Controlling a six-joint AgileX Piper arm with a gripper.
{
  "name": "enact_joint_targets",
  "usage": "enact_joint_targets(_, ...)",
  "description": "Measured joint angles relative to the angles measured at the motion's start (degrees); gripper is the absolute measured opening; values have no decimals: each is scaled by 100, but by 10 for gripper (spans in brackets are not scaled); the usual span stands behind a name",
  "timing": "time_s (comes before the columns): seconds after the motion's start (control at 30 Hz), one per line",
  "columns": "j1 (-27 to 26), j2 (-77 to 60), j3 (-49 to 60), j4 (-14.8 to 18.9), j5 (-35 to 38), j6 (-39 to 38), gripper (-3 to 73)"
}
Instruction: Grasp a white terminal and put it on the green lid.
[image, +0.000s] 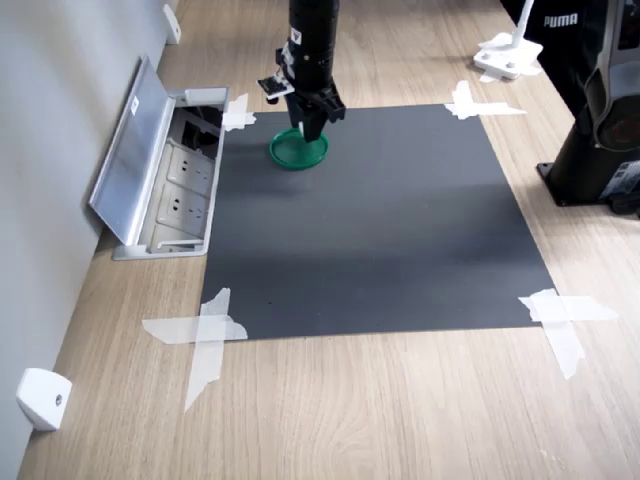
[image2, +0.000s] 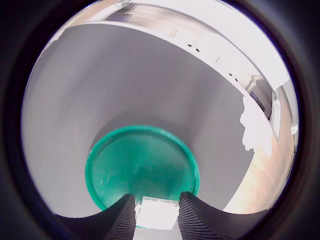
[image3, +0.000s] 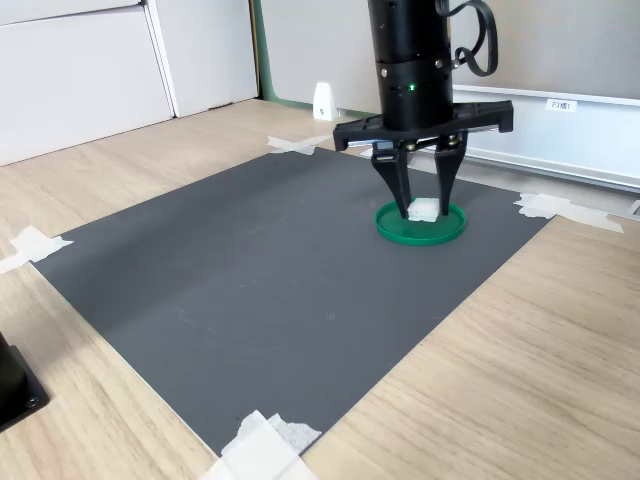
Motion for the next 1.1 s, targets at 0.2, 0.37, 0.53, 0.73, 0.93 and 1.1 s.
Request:
enact_joint_targets(0.2,0,143,-3,199,-18,-315,323)
enact_joint_targets(0.37,0,187,-40,199,6,-387,323)
enact_joint_targets(0.53,0,200,-54,240,36,-398,323)
enact_joint_targets(0.73,0,192,-54,233,24,-278,396)
enact_joint_targets(0.93,0,-42,-54,436,-104,-204,560)
enact_joint_targets(1.1,0,-381,-54,609,-39,-186,578)
